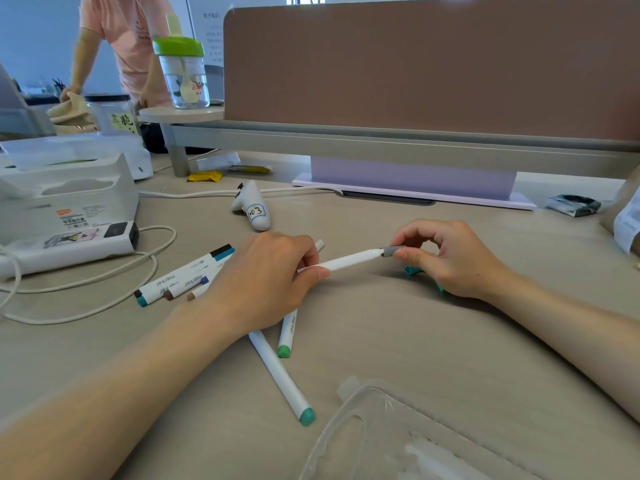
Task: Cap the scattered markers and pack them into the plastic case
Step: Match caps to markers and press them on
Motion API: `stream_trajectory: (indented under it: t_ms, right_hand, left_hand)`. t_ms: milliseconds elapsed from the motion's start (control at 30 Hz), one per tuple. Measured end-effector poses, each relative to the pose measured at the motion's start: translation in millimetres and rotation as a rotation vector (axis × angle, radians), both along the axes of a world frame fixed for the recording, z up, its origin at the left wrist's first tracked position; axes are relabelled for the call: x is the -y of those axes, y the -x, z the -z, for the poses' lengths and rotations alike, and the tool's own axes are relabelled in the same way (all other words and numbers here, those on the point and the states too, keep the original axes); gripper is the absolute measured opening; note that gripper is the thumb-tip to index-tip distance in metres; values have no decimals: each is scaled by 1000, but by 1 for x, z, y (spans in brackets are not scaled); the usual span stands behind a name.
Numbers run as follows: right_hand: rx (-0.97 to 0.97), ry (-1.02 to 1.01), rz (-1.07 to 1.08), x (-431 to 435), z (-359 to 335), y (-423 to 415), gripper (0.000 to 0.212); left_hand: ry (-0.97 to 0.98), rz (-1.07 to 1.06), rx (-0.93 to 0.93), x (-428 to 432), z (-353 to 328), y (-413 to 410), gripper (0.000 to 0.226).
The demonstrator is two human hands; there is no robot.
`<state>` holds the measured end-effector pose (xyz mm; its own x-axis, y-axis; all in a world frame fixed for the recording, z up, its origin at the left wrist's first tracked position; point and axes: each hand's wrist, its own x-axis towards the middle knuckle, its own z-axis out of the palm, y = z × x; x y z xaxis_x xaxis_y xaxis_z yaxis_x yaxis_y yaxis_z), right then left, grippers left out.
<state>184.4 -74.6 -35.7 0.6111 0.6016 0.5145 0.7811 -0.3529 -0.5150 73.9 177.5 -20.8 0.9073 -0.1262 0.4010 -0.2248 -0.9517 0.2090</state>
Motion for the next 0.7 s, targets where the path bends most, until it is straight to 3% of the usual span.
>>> stream_trajectory:
  t_ms: [200, 433, 700]
  right_hand:
    - [-42, -67, -29, -2, -1, 3, 16]
    - [-93, -147, -8, -6, -6, 7, 30]
    - [-121, -244, 13, -8, -9, 11, 33]
  left_hand:
    - [119, 45, 87, -2, 4, -1, 20]
    - [301, 50, 187, 0, 2, 2, 33]
    - [308, 120, 341, 2, 2, 7, 38]
